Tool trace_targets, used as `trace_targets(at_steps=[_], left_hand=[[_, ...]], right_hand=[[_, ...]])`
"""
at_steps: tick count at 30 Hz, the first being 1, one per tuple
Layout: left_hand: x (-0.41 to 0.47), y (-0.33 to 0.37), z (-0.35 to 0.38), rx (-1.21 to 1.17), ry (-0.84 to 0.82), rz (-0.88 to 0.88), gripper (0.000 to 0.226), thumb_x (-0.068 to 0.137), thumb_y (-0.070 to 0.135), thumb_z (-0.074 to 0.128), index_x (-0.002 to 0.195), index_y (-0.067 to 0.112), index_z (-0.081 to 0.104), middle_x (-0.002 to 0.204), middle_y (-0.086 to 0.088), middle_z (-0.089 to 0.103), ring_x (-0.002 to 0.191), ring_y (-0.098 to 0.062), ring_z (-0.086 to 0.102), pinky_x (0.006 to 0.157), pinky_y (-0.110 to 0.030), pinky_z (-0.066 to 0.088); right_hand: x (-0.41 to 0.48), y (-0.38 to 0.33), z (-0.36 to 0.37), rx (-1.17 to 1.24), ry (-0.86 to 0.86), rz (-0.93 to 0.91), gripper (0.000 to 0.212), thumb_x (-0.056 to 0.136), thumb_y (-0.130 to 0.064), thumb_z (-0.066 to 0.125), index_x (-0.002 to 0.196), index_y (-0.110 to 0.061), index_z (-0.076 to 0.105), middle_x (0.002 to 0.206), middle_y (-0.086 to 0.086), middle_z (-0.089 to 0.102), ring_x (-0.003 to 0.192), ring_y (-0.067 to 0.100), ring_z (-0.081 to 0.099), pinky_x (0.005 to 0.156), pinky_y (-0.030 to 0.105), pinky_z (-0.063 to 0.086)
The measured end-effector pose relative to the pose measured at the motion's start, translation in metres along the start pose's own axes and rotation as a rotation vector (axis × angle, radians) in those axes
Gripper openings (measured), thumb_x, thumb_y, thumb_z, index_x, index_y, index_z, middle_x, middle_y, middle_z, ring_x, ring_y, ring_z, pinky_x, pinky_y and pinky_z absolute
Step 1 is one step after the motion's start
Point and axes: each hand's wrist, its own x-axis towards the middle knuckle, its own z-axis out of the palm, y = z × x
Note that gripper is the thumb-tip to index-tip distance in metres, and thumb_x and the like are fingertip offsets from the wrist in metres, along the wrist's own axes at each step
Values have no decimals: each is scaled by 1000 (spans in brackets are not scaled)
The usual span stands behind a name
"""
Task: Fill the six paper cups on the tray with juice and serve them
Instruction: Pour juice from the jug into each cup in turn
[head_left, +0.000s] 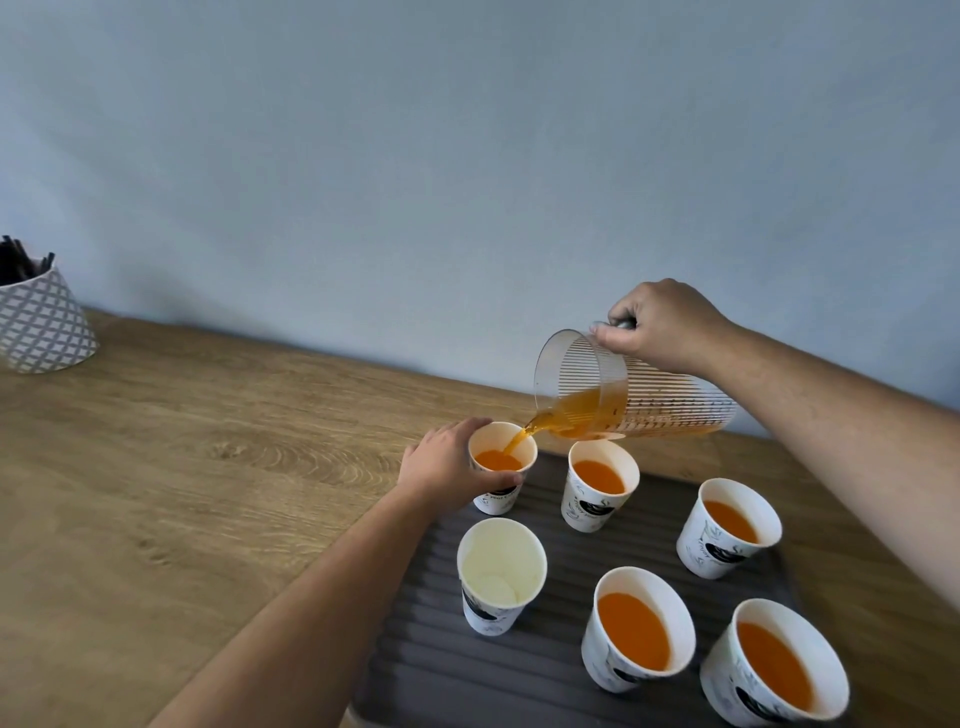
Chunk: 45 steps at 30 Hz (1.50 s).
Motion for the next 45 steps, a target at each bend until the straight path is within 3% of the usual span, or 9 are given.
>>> trace_targets(at_steps=[14,26,33,40,42,45], left_hand=[[0,-1,1,-4,13,8,79,66,67,68,134,41,41,134,12,54,125,-17,47,101,-44,37],[2,-3,2,-5,10,1,81,64,68,68,135,41,40,134,10,54,125,-18,47,102,-45,37],[-5,-3,-2,-61,35,21,101,62,69,70,146,35,26,146,5,43,136,-20,36,110,-48,30],[-40,-8,-14,-290,237,140,71,66,52,79,127,26,54,125,9,58,119,-9,49,100,-28,40],[-53,-9,-15,-313,200,160,68,66,55,77,124,24,57,120,10,60,114,-7,52,96,-25,42],[-72,-12,-15,-347,77,154,83,59,67,70,128,24,55,123,10,60,113,-2,52,91,-21,41]], right_hand=[[-1,-1,1,45,6,32,52,88,-37,60,46,-13,40,46,3,34,47,17,31,52,30,25],[-6,3,-4,231,125,114,54,91,-31,58,45,-13,35,45,2,28,44,17,27,54,28,27],[-13,0,-20,278,185,126,55,91,-31,58,45,-14,33,44,-1,24,39,11,24,51,28,26],[-35,-22,-36,284,157,60,55,90,-30,59,43,-14,37,42,-1,29,42,14,28,52,29,29],[-44,-29,-37,280,139,51,54,90,-30,59,42,-13,41,40,-1,32,40,14,30,52,30,32],[-56,-36,-37,275,117,49,58,89,-30,61,37,-16,38,35,-6,28,38,11,27,51,28,28]])
